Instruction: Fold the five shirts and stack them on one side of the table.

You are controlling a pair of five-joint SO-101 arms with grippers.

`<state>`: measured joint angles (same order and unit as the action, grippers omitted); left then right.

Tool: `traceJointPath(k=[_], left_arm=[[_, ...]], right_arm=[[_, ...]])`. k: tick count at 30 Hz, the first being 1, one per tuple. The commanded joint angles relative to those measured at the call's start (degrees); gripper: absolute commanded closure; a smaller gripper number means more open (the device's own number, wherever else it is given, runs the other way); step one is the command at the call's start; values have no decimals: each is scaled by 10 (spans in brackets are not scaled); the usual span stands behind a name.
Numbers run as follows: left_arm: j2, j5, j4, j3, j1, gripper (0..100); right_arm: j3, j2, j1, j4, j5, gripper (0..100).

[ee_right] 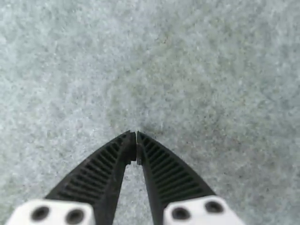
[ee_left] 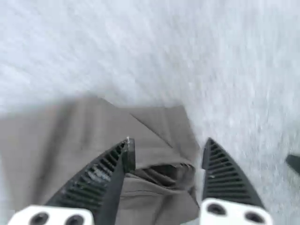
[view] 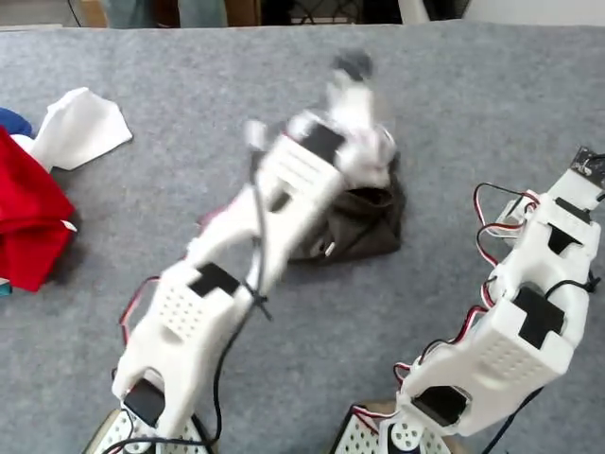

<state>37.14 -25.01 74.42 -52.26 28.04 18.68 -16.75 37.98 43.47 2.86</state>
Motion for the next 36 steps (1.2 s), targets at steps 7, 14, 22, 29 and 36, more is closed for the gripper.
traceJointPath(k=[7, 14, 22, 29, 36], left_arm=[[-50, 108, 265, -269, -226, 969], [-104, 138, 267, -73, -318, 973], [-375, 82, 66, 544, -356, 971], [-540, 84, -365, 954, -404, 971], [-508, 100, -425, 978, -377, 971]], right_arm=[[-117, 95, -98, 149, -146, 983], [-257, 129, -311, 289, -199, 983], [-325, 58, -467, 324, -234, 983], [-329, -59, -514, 299, -229, 983], [-329, -109, -507, 259, -230, 983]])
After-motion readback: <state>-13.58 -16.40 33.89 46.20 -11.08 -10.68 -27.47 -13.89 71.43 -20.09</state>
